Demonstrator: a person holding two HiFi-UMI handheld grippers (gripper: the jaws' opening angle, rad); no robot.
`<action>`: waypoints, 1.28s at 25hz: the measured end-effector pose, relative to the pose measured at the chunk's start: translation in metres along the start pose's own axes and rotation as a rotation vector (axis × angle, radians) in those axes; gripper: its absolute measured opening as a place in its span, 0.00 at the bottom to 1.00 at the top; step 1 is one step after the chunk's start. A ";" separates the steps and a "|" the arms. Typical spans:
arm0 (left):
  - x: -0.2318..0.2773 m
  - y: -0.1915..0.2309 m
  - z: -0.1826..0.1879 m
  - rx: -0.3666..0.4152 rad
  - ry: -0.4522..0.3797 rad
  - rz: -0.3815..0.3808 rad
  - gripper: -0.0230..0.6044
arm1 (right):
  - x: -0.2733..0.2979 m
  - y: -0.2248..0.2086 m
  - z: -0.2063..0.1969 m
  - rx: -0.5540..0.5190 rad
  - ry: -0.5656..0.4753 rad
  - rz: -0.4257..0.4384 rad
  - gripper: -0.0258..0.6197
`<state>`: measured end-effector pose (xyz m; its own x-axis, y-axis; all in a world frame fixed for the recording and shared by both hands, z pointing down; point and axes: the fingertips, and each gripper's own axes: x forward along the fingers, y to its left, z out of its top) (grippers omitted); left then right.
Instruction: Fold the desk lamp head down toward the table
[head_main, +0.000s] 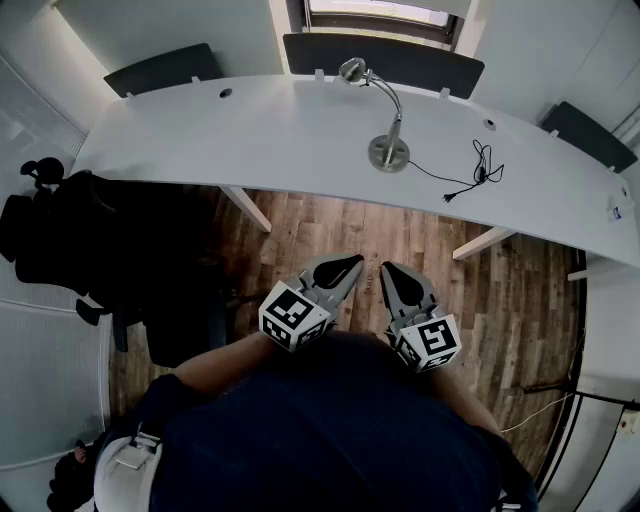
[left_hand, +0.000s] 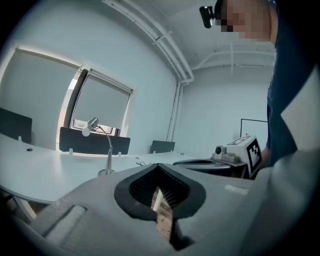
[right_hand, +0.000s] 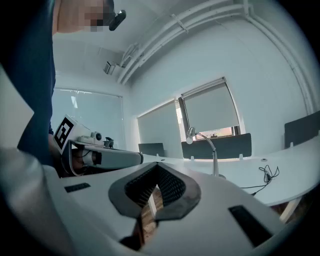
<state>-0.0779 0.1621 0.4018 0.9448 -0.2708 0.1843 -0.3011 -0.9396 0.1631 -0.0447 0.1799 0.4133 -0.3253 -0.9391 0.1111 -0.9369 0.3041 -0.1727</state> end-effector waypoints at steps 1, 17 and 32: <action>0.001 0.000 0.000 -0.001 0.000 0.000 0.04 | 0.000 0.000 0.000 -0.004 -0.001 0.002 0.05; 0.021 -0.001 -0.001 -0.009 -0.003 0.075 0.05 | -0.001 -0.025 -0.001 -0.012 -0.002 0.063 0.06; 0.049 0.007 -0.006 -0.023 -0.034 0.181 0.05 | 0.006 -0.067 -0.016 -0.040 0.025 0.126 0.06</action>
<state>-0.0343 0.1433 0.4174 0.8787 -0.4422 0.1799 -0.4690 -0.8700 0.1522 0.0137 0.1565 0.4415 -0.4437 -0.8887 0.1153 -0.8924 0.4264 -0.1475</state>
